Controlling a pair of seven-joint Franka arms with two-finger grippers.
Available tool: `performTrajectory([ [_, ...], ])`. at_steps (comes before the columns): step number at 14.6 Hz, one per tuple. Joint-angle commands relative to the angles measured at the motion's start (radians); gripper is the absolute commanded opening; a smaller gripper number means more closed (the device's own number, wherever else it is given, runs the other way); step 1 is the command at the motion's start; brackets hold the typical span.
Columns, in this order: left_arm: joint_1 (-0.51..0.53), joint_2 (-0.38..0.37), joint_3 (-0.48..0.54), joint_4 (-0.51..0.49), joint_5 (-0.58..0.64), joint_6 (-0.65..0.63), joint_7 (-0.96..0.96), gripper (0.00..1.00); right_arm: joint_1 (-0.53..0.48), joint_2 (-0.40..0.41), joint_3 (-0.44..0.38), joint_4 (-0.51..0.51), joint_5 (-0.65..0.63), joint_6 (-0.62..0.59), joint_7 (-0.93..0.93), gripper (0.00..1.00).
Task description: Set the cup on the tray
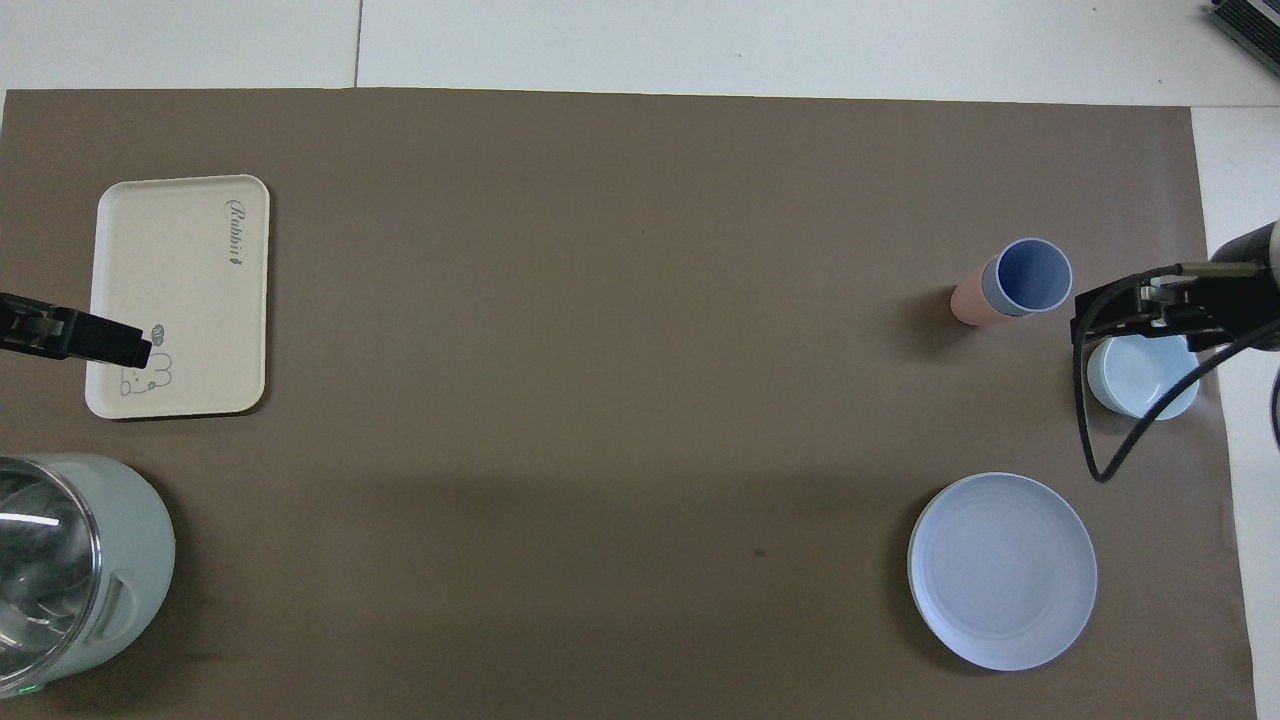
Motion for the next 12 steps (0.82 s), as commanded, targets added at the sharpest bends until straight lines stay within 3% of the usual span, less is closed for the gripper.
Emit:
performTrajectory([
  [1,0.002,-0.010,-0.003,-0.002,0.022,-0.008,0.007,1.00,-0.004,-0.029,-0.004,-0.035,0.025,0.015,-0.030,1.00],
  [7,0.000,-0.010,-0.003,-0.002,0.022,-0.010,0.008,1.00,-0.014,-0.039,-0.006,-0.037,0.032,-0.033,-0.044,1.00],
  [12,0.000,-0.010,-0.003,-0.002,0.022,-0.010,0.007,1.00,-0.047,-0.019,-0.015,-0.029,0.033,0.094,0.177,0.96],
])
